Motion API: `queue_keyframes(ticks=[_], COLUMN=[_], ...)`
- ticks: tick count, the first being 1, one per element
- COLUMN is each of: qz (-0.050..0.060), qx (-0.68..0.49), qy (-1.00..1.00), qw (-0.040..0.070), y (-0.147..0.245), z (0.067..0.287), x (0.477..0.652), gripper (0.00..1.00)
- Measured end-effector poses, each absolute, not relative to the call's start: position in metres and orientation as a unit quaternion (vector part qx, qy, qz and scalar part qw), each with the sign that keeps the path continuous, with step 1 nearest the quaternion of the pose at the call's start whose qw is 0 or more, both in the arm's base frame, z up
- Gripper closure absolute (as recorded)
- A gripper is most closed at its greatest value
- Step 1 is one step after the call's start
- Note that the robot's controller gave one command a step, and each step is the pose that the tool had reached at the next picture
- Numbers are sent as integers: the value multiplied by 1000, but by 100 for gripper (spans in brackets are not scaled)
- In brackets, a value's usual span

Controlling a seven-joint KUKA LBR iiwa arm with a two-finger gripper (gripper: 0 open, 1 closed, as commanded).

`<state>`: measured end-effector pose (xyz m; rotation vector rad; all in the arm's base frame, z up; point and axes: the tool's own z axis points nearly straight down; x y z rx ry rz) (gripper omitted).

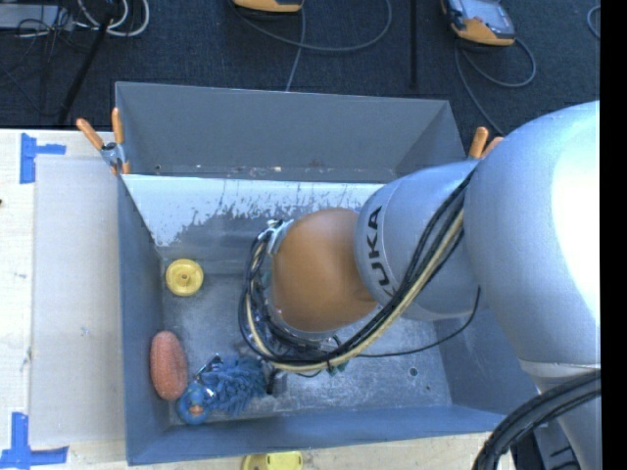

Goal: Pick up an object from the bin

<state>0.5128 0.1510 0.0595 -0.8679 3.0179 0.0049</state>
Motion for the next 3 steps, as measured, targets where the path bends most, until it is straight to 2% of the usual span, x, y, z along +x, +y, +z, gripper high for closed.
queue_keyframes(ticks=[1, 2, 3], qz=[2, 1, 1], qx=[-269, -264, -264], qy=[963, 964, 965], qw=[1, 0, 0], y=[150, 168, 168], z=[60, 145, 145], x=[513, 545, 545], gripper=[100, 100, 100])
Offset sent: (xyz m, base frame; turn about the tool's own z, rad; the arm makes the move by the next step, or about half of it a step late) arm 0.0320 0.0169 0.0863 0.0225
